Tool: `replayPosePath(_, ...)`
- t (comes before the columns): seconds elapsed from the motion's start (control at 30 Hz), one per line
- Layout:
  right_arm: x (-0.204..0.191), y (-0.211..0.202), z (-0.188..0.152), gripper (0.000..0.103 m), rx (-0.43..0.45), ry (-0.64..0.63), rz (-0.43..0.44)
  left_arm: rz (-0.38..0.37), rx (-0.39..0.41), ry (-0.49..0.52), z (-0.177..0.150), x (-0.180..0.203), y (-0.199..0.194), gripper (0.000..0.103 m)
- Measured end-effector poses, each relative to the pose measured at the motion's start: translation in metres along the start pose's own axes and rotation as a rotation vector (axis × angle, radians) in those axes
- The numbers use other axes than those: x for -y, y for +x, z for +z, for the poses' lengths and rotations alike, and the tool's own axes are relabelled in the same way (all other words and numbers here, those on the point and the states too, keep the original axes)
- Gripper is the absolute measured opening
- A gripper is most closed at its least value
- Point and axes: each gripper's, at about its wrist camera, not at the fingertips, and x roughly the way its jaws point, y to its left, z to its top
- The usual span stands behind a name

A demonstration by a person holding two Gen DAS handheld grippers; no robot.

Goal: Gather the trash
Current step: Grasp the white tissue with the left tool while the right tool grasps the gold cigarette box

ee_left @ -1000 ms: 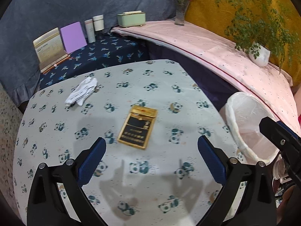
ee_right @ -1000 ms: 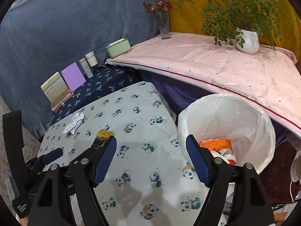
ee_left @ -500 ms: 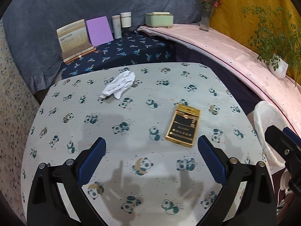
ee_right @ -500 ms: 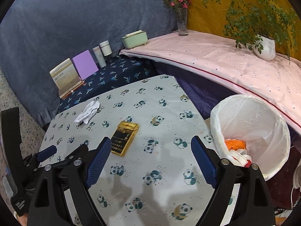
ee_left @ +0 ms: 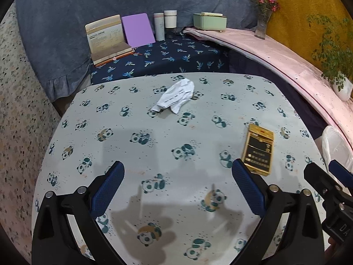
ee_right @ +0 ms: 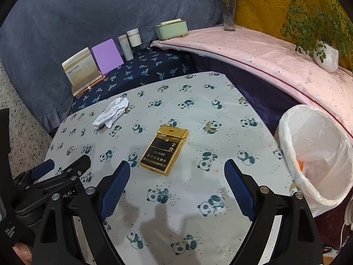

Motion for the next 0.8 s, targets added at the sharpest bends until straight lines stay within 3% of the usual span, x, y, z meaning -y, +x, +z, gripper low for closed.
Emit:
replayPosePath(0.43,-0.036,0.064,0.005,0.084,-0.062,-0.010,-0.016,0.035,-0.039,-0.037,0.027,-0.052,0.048,0.094)
replayPosePath(0.8,-0.042,0.107,0.010,0.084,-0.093,0.021,-0.058,-0.001,-0.069,0.019,0.070,-0.046,0.108,0.094)
